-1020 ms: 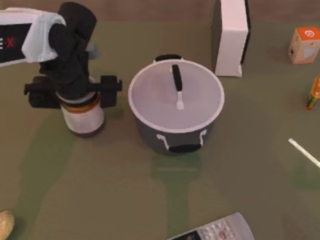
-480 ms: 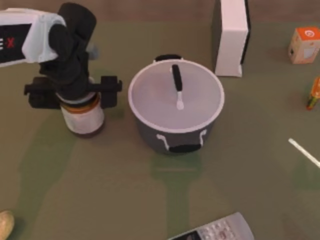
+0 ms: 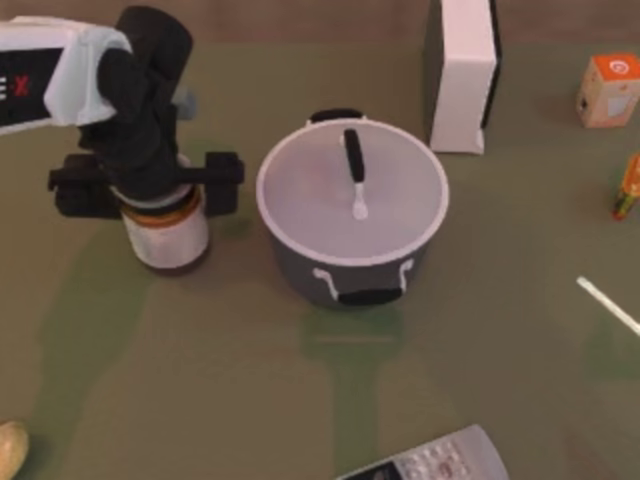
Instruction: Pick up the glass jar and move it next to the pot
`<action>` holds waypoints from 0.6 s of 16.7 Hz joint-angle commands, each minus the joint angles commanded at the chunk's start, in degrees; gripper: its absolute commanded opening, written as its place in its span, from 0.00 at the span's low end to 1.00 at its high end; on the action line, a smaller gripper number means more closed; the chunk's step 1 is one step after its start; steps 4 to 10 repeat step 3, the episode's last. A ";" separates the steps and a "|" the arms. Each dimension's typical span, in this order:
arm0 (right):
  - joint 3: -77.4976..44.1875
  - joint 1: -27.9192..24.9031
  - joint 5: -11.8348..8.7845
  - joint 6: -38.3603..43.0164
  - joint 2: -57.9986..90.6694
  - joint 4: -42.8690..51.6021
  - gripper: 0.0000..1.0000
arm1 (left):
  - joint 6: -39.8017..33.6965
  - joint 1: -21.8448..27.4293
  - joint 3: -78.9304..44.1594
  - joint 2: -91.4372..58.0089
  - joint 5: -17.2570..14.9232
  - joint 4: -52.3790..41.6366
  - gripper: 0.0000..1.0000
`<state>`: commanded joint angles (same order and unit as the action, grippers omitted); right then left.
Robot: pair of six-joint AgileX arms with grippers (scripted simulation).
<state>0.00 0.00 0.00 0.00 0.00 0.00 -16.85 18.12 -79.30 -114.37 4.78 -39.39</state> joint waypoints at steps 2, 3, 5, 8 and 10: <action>0.00 0.00 0.00 0.00 0.00 0.00 1.00 | 0.00 0.00 0.00 0.00 0.00 0.00 1.00; 0.00 0.00 0.00 0.00 0.00 0.00 1.00 | 0.00 0.00 0.00 0.00 0.00 0.00 1.00; 0.00 0.00 0.00 0.00 0.00 0.00 1.00 | 0.00 0.00 0.00 0.00 0.00 0.00 1.00; 0.00 0.00 0.00 0.00 0.00 0.00 1.00 | 0.00 0.00 0.00 0.00 0.00 0.00 1.00; 0.00 0.00 0.00 0.00 0.00 0.00 1.00 | 0.00 0.00 0.00 0.00 0.00 0.00 1.00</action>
